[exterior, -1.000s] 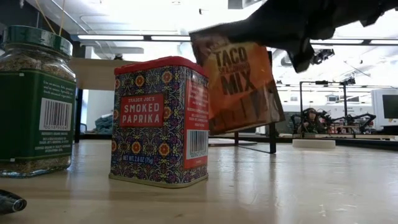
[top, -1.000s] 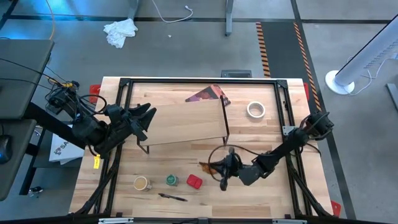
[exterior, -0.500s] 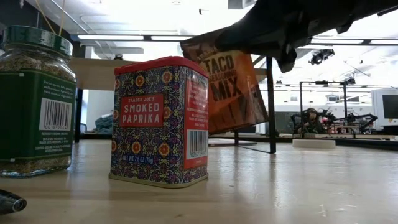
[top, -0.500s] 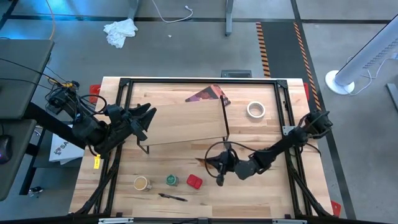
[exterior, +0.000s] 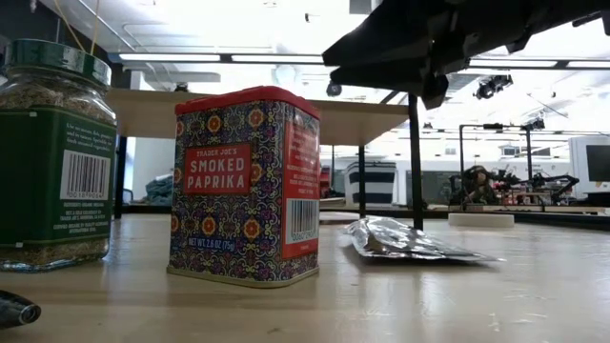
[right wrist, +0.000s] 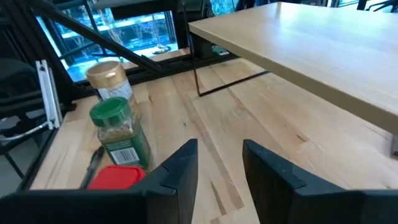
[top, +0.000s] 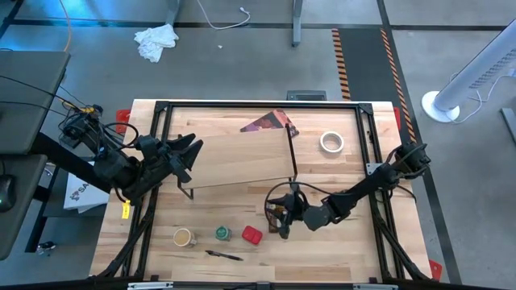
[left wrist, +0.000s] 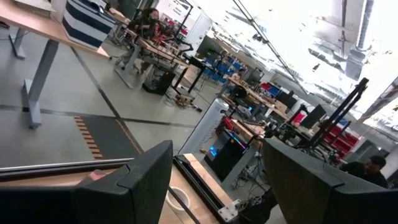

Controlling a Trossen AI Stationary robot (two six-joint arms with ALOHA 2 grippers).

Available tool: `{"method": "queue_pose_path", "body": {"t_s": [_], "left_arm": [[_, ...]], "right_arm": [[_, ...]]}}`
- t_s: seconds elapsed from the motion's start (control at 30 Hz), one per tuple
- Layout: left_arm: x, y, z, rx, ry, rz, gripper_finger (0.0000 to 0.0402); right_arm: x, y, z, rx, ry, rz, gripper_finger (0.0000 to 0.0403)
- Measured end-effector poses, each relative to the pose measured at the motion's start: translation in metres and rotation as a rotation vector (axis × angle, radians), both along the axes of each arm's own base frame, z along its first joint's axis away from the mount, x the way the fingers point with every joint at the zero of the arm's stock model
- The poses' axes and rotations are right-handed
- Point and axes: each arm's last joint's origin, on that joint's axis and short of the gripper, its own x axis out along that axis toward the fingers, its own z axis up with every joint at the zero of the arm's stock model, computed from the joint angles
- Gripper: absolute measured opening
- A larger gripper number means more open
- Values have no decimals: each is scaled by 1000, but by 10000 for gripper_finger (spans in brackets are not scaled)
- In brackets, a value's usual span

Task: Shelf spices
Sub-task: Adjust the shelf

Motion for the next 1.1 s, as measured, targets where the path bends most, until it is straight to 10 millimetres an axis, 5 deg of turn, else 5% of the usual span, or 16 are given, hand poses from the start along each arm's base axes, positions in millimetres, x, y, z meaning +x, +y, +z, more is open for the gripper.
{"method": "queue_pose_path", "body": {"t_s": [0.23, 0.5, 0.87, 1.0, 1.1], "left_arm": [[0, 0, 0, 14, 14, 0, 243], [-1, 1, -1, 95, 138, 62, 243], [-14, 14, 8, 166, 231, 89, 237], [-34, 35, 19, 146, 213, 106, 193], [-49, 49, 20, 172, 245, 119, 122]], "right_arm": [[0, -1, 11, 16, -79, -52, 122], [-5, -13, 97, -63, -290, -170, 123], [-2, -46, 184, -141, -165, -262, 122], [5, -72, 203, 55, -159, -308, 111], [9, -96, 203, 201, -95, -297, 76]]}}
